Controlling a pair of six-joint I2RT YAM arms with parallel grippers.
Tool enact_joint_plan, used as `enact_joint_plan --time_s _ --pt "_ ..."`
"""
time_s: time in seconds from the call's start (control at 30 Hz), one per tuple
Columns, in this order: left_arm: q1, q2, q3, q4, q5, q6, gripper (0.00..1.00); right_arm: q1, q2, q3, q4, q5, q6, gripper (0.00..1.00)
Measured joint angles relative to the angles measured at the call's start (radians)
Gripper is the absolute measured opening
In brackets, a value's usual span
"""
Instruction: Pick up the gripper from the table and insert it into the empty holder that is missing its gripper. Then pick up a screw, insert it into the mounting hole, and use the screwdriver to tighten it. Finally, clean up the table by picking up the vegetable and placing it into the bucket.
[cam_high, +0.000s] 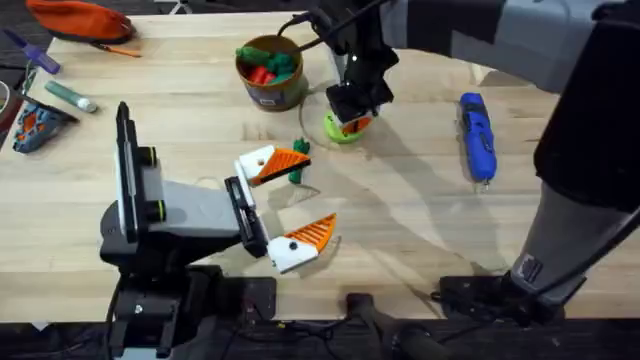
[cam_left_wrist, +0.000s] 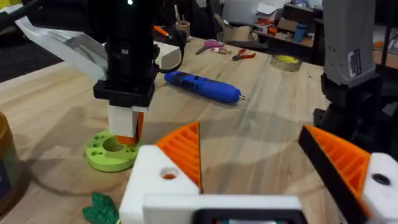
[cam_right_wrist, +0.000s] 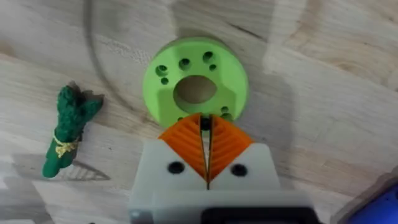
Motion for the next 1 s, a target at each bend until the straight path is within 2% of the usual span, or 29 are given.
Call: enact_joint_plan --time_s 0.83,1.0 --pt "0.0 0.0 0.0 0.0 0.0 0.0 0.985 0.0 -0.057 0.0 -0.011 0.019 0.0 0.006" --pt "0.0 0.0 0.0 0.0 0.0 0.0 0.985 0.0 -0.113 0.0 -0.036 0.02 0.0 0.006"
